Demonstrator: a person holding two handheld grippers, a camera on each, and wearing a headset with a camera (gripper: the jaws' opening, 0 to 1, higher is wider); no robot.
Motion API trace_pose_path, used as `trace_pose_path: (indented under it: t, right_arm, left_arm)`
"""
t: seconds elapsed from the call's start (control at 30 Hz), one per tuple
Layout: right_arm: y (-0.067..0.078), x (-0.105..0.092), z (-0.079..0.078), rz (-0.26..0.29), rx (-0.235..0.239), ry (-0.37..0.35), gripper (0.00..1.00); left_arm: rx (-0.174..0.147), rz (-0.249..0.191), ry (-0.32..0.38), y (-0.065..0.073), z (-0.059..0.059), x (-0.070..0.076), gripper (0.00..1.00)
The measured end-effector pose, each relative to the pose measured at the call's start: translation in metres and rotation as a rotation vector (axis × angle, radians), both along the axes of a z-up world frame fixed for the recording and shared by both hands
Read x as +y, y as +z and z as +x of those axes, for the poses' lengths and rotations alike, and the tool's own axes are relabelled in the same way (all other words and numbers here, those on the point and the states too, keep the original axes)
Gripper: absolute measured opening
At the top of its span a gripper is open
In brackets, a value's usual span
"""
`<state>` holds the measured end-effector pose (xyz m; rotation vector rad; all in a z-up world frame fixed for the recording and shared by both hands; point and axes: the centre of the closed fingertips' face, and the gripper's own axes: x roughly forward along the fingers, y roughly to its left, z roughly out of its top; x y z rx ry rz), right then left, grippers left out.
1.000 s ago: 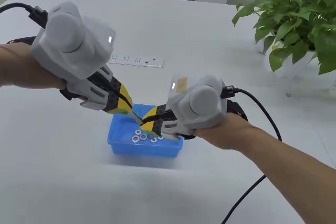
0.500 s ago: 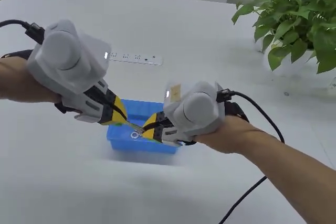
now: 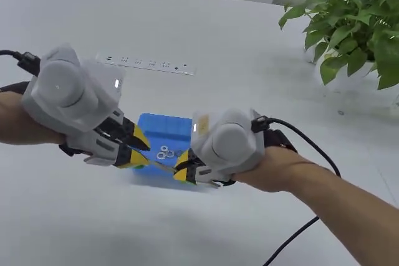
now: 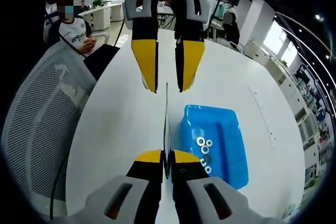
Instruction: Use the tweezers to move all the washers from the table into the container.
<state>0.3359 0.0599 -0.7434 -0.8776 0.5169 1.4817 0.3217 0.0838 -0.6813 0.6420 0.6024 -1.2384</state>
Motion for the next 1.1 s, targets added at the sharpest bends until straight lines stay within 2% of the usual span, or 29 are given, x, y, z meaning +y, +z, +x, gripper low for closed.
trace_pose_path:
  t: [0.13, 0.23, 0.47, 0.53, 0.7, 0.77, 0.9, 1.1]
  right_arm:
    - [-0.008, -0.004, -0.002, -0.035, 0.018, -0.010, 0.06]
    - [-0.013, -0.006, -0.003, -0.064, 0.025, -0.015, 0.06]
    - [-0.025, -0.008, -0.006, -0.123, 0.024, -0.009, 0.06]
    - [-0.027, -0.007, -0.006, -0.131, 0.029, -0.014, 0.06]
    - [-0.039, -0.009, -0.008, -0.176, 0.036, -0.012, 0.06]
    - [-0.043, -0.009, -0.010, -0.186, 0.047, -0.013, 0.06]
    - [-0.049, -0.010, -0.012, -0.212, 0.056, -0.011, 0.06]
    - [-0.060, -0.010, -0.018, -0.257, 0.090, -0.006, 0.07]
  left_arm:
    - [-0.001, -0.031, 0.038, -0.002, -0.005, 0.004, 0.23]
    - [0.010, -0.081, 0.073, -0.003, -0.013, 0.005, 0.26]
    - [-0.001, -0.165, 0.160, -0.003, -0.025, 0.011, 0.32]
    - [-0.003, -0.175, 0.182, -0.003, -0.027, 0.014, 0.35]
    - [-0.027, -0.230, 0.260, 0.002, -0.032, 0.021, 0.41]
    - [-0.048, -0.252, 0.297, 0.005, -0.032, 0.026, 0.43]
    - [-0.073, -0.257, 0.339, 0.006, -0.035, 0.034, 0.50]
    - [-0.086, -0.250, 0.365, 0.006, -0.036, 0.040, 0.57]
